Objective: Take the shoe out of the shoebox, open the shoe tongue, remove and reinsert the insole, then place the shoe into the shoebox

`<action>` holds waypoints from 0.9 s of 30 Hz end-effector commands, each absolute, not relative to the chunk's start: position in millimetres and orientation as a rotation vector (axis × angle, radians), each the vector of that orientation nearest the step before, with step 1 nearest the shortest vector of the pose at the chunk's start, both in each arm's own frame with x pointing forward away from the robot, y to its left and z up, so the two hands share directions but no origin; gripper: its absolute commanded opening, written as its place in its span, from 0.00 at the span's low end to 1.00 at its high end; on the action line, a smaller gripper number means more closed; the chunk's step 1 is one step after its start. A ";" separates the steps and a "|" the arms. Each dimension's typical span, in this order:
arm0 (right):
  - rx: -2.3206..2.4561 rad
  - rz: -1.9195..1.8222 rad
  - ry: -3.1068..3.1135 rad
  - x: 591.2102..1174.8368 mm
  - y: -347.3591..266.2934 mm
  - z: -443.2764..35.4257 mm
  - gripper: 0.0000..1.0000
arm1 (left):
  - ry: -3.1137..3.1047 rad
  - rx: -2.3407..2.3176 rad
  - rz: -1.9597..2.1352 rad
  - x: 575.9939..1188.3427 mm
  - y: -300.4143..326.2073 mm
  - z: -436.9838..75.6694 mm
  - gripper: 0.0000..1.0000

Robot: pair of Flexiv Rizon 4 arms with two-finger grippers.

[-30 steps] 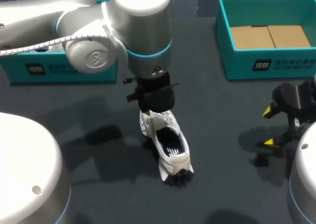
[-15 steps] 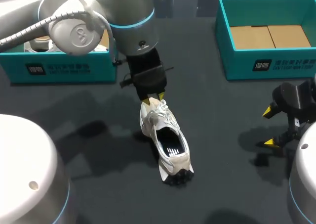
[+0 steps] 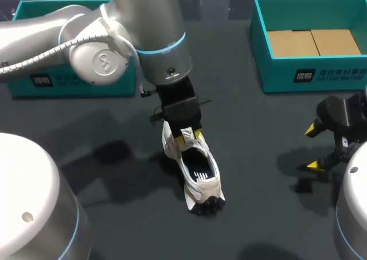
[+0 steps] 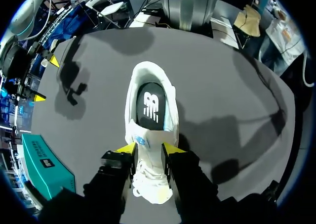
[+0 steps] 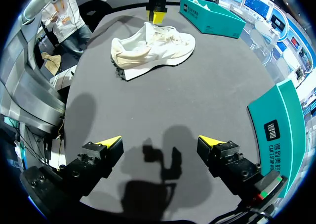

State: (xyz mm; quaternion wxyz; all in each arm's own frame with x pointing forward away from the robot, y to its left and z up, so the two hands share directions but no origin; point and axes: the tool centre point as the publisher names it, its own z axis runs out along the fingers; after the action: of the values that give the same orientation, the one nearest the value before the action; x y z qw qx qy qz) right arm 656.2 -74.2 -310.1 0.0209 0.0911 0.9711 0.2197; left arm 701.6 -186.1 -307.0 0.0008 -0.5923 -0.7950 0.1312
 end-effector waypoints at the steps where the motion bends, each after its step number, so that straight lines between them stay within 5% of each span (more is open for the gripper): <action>1: 0.285 0.675 3.009 654.0 -73.7 -309.7 1.00 | -2.484 -1.855 0.428 694.4 -197.5 -329.0 0.30; 17: 0.285 0.675 3.009 654.0 -73.7 -309.7 1.00 | -2.504 -1.904 0.410 690.1 -192.3 -306.2 0.30; 27: 0.285 0.675 3.009 654.0 -73.7 -309.7 1.00 | -2.471 -1.847 0.448 686.3 -206.8 -343.0 0.28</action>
State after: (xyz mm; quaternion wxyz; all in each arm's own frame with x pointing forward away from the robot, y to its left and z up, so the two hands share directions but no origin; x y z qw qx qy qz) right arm 656.1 -74.2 -310.0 0.0209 0.0912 0.9711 0.2197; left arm 682.7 -195.1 -323.8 0.0046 -0.5920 -0.7941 0.1375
